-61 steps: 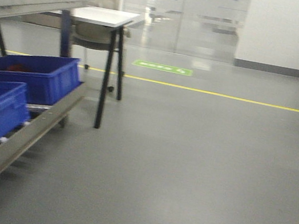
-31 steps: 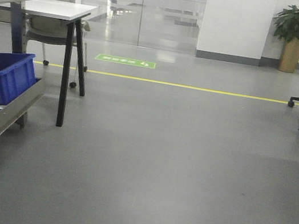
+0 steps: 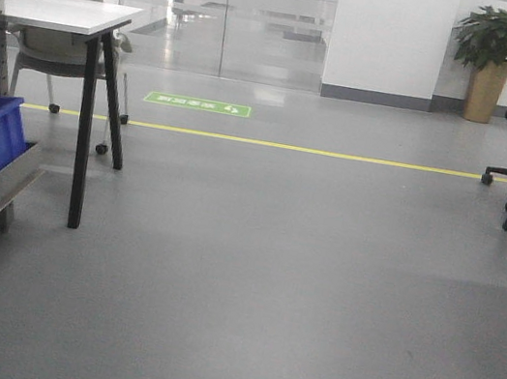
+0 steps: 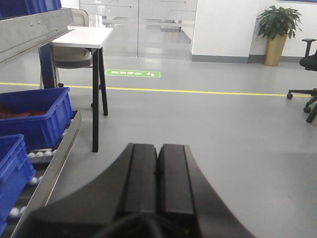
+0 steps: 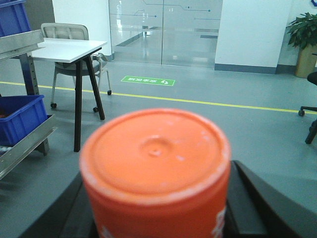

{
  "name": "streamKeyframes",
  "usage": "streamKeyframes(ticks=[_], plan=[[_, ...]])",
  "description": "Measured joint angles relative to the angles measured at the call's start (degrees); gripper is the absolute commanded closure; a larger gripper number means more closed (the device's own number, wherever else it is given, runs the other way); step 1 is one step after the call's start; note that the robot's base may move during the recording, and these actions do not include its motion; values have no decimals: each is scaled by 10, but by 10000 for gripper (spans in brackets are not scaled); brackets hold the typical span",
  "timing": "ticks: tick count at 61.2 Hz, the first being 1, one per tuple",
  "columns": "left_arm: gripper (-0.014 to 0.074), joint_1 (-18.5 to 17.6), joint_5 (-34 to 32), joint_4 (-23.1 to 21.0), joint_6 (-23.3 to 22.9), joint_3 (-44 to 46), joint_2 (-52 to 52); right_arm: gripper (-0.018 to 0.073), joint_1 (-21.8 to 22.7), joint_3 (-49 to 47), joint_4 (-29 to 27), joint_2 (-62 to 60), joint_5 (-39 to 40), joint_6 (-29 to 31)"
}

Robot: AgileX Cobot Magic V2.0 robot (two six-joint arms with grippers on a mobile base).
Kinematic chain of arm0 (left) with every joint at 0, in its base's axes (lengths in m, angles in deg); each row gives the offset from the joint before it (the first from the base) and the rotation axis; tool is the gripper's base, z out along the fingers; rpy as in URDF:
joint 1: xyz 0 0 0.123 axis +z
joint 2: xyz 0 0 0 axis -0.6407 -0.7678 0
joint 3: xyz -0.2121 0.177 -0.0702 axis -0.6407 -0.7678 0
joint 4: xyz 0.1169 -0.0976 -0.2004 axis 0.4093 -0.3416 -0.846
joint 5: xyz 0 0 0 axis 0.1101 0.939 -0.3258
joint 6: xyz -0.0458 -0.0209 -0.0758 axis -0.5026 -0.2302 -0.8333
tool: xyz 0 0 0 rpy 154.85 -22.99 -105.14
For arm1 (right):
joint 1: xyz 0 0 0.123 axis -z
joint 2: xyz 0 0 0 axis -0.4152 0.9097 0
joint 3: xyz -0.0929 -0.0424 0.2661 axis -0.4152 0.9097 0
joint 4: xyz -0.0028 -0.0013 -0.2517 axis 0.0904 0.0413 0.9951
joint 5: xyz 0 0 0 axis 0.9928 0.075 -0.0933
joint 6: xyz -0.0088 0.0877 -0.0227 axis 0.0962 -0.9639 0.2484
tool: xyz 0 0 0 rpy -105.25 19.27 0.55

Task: Grab orange capacitor from left shelf to right conveyor
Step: 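Drive the base away from the shelf holding the cylinder in the right gripper, then drive the base past the desk up to the red-framed conveyor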

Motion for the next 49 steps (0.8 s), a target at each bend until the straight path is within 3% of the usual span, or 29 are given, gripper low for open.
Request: streamKeyframes(ticks=[49], plan=[[723,0,0,0,0,0,0,433,1,0,0,0,-1,0]])
